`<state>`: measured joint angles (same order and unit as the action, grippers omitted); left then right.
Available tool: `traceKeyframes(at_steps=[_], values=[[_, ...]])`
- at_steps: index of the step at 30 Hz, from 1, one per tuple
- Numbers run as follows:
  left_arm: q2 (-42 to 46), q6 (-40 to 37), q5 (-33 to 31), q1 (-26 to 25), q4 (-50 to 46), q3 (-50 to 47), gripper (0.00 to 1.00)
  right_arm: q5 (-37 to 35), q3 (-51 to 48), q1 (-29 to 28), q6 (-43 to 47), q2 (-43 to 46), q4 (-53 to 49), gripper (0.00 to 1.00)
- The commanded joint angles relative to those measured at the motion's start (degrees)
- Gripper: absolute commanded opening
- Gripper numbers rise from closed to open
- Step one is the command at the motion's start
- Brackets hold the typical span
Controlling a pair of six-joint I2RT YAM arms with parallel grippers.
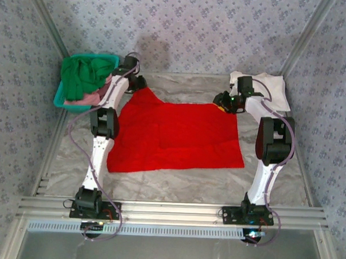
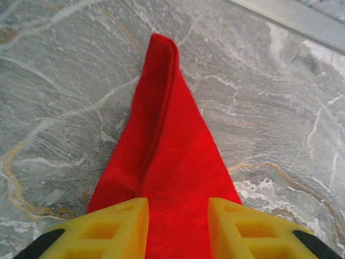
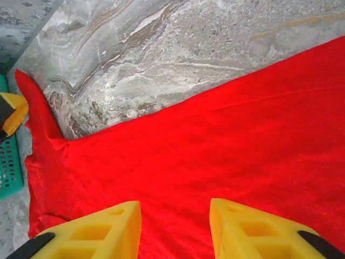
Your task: Fold and stack the t-shirts
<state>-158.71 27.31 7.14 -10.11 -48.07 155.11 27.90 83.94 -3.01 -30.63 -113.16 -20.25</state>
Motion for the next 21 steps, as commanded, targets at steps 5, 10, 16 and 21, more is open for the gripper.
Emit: traceKeyframes(at_steps=[5,10,16,21], values=[[0.11,-0.15,1.03,-0.26,-0.09,2.0,0.14,0.84,1.75,0.28,-0.52,-1.09,0.0,0.41],[0.73,-0.39,0.6,-0.26,-0.08,1.97,0.04,1.02,1.75,0.28,-0.63,-1.18,0.07,0.41],[2.64,-1.0,-0.96,-0.26,-0.66,1.97,0.0,1.17,1.98,0.31,-0.92,-1.18,0.32,0.41],[4.74,-1.8,-1.88,-0.17,-0.81,1.79,0.0,1.19,2.1,0.41,-0.92,-1.18,0.25,0.41]])
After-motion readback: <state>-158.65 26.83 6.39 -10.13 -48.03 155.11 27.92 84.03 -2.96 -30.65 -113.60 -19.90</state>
